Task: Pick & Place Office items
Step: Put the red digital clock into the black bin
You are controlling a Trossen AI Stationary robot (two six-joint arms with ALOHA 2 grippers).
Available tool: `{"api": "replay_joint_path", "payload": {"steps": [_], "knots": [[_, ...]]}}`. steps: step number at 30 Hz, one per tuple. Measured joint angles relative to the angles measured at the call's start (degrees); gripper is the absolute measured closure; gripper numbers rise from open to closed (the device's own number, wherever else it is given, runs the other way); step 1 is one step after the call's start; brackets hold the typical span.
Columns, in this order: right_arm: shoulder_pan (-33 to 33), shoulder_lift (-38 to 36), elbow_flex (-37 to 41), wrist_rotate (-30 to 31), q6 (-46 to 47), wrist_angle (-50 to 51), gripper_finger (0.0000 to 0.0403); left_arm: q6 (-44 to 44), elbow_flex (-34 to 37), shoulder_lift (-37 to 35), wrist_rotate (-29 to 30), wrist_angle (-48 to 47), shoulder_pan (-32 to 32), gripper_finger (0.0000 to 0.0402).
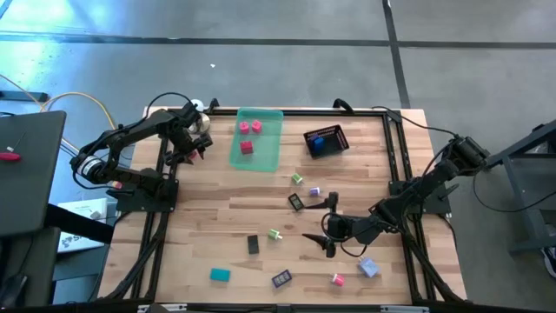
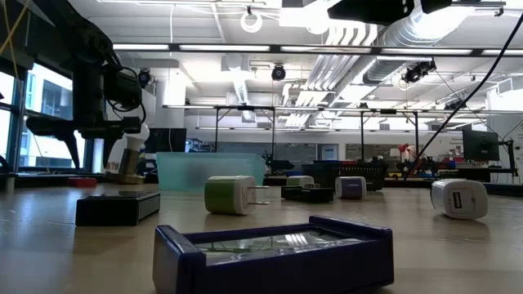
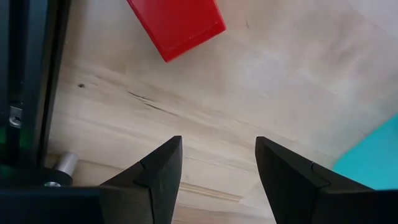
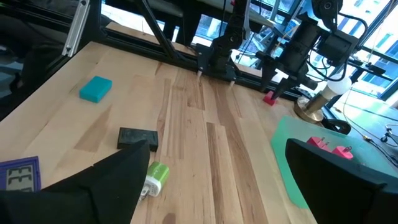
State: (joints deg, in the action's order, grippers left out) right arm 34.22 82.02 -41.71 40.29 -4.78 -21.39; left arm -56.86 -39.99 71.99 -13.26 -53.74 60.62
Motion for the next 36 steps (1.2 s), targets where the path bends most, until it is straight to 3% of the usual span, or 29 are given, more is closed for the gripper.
{"api": "replay_joint_path", "payload": {"steps": [18,26,36], "knots": [[0.00,0.00,0.00,0.00,0.00,-0.15,0.0038,-0.13,0.00,0.00,0.17,0.47,0.00,0.0206],[0.04,0.00,0.01,-0.09,0.31,1.09,0.0038,-0.14,0.00,0.00,10.07,4.77,-0.20,0.0206],[0.31,0.00,0.00,-0.20,0.07,1.27,0.0038,-7.11,0.09,0.00,8.71,2.85,-0.37,0.0206]]}}
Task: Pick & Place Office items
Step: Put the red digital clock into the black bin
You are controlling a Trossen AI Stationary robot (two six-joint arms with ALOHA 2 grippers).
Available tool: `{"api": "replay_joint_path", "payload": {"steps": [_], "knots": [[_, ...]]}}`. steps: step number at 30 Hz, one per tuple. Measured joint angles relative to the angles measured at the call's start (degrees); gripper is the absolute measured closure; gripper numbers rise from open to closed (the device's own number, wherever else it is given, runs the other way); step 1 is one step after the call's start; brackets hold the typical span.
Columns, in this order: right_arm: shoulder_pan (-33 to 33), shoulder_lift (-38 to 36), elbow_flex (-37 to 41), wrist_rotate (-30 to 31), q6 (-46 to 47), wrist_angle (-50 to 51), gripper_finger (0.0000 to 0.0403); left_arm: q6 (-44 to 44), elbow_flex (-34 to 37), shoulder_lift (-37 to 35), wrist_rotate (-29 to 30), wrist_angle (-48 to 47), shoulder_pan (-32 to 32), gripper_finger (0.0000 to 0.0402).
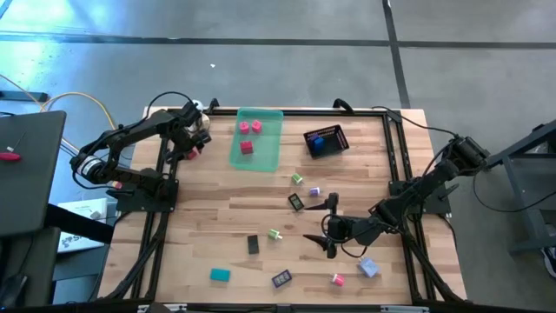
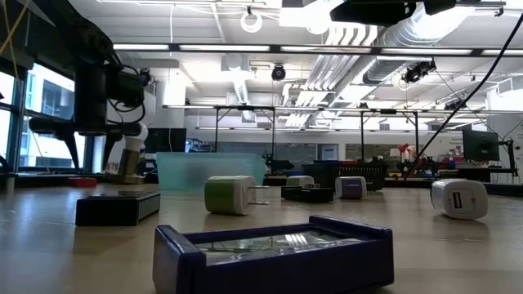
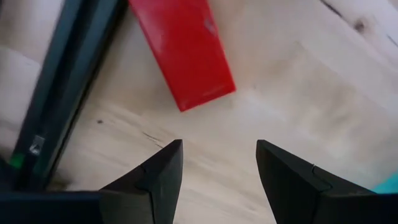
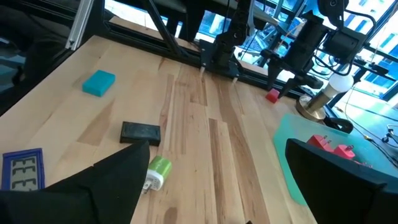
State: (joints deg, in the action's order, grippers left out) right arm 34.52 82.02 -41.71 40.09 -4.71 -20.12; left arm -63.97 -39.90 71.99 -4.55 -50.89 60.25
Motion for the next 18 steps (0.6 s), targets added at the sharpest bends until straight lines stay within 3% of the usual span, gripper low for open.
{"api": "replay_joint_path", "payload": {"steps": [11,18], "knots": [[0.00,0.00,0.02,-0.01,-0.02,0.01,0.0038,0.91,0.00,0.00,0.43,-0.10,-0.02,0.0206],[0.00,0.00,0.01,-0.01,-0.04,0.02,0.0038,5.93,0.00,0.00,0.89,-0.31,-0.02,0.0206]]}}
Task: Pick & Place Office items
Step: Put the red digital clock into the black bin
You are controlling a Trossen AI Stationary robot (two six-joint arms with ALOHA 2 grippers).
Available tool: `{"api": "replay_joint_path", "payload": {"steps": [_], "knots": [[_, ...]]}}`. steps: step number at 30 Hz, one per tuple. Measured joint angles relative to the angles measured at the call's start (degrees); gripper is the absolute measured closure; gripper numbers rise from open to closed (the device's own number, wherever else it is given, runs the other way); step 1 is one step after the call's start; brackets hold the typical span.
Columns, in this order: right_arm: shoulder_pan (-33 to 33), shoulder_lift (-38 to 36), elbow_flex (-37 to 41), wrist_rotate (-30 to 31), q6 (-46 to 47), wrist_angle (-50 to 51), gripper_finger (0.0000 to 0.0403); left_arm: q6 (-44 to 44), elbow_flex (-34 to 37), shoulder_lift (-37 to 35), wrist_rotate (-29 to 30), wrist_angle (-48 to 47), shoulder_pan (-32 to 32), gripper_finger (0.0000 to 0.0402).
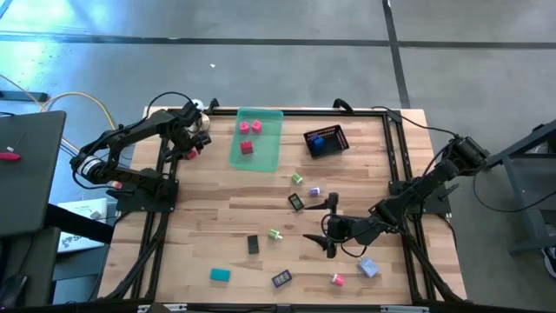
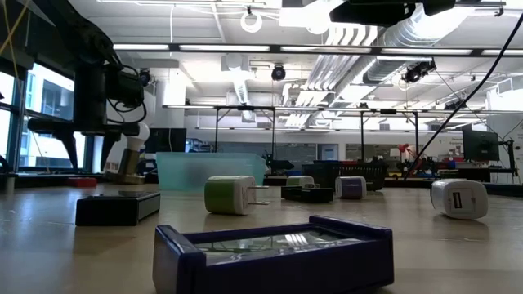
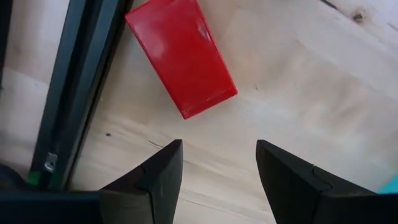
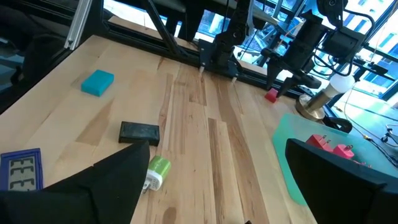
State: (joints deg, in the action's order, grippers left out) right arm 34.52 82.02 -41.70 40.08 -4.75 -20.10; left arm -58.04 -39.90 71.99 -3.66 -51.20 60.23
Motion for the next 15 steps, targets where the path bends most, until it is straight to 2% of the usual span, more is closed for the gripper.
{"api": "replay_joint_path", "payload": {"steps": [4,9,15], "knots": [[0.00,0.00,0.00,0.00,0.00,0.17,0.0038,1.46,0.00,0.00,1.32,-0.09,-0.86,0.0206],[0.00,0.00,0.01,0.00,0.00,0.20,0.0038,-5.47,0.11,0.00,6.74,-4.32,-1.88,0.0206],[0.00,0.00,-0.01,-0.01,0.00,0.22,0.0038,-3.47,0.09,0.00,4.38,-4.17,-2.05,0.0206]]}}
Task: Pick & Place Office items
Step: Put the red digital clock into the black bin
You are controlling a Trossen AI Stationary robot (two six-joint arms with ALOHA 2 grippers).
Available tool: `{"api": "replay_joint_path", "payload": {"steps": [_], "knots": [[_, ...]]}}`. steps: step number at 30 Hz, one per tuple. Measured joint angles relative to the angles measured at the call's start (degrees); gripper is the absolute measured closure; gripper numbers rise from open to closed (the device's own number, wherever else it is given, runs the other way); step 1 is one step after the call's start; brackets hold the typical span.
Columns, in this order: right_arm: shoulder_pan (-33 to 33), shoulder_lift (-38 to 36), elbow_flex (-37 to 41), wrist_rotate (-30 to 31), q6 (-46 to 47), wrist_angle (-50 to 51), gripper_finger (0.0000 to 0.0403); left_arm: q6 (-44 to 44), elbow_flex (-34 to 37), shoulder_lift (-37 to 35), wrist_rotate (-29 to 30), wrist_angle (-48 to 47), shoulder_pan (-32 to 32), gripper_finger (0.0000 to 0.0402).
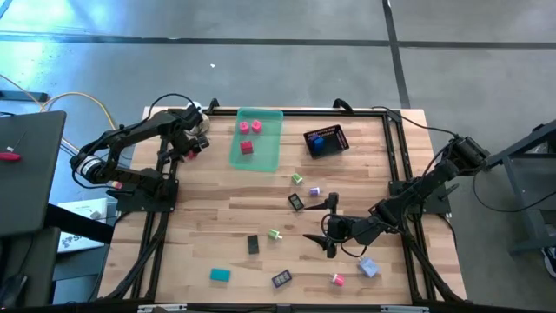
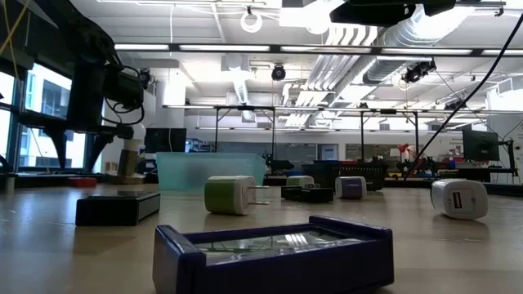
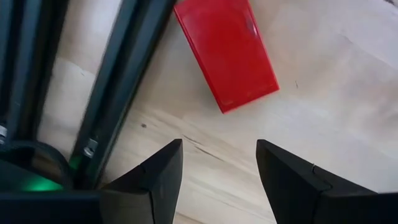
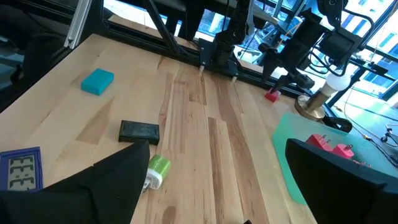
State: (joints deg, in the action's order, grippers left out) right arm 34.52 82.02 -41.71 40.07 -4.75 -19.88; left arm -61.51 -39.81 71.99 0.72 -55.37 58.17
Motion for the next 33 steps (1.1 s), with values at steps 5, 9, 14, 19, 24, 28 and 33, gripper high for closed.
{"api": "replay_joint_path", "payload": {"steps": [5,9,14,19,24,28,33], "knots": [[0.00,0.00,0.01,0.01,-0.01,0.00,0.0038,0.20,0.00,0.00,-0.72,0.10,0.00,0.0206],[0.00,0.00,0.02,0.00,0.00,0.00,0.0038,0.73,0.00,0.00,-0.59,0.13,0.02,0.0206],[0.00,0.00,0.02,0.00,-0.02,0.02,0.0038,4.96,-0.02,0.00,-0.59,0.34,0.02,0.0206],[0.00,0.00,0.01,0.00,-0.02,0.07,0.0038,5.71,0.78,0.02,-0.44,0.29,0.04,0.0206],[0.00,0.00,0.00,0.00,-0.02,0.07,0.0038,6.71,1.78,0.02,1.05,0.69,0.04,0.0206],[0.00,0.00,0.01,0.00,-0.02,0.07,0.0038,8.17,1.81,0.02,1.08,1.43,0.04,0.0188],[0.00,0.00,0.00,0.00,-0.02,0.04,0.0038,9.41,1.81,0.02,0.71,1.42,0.04,0.0144]]}}
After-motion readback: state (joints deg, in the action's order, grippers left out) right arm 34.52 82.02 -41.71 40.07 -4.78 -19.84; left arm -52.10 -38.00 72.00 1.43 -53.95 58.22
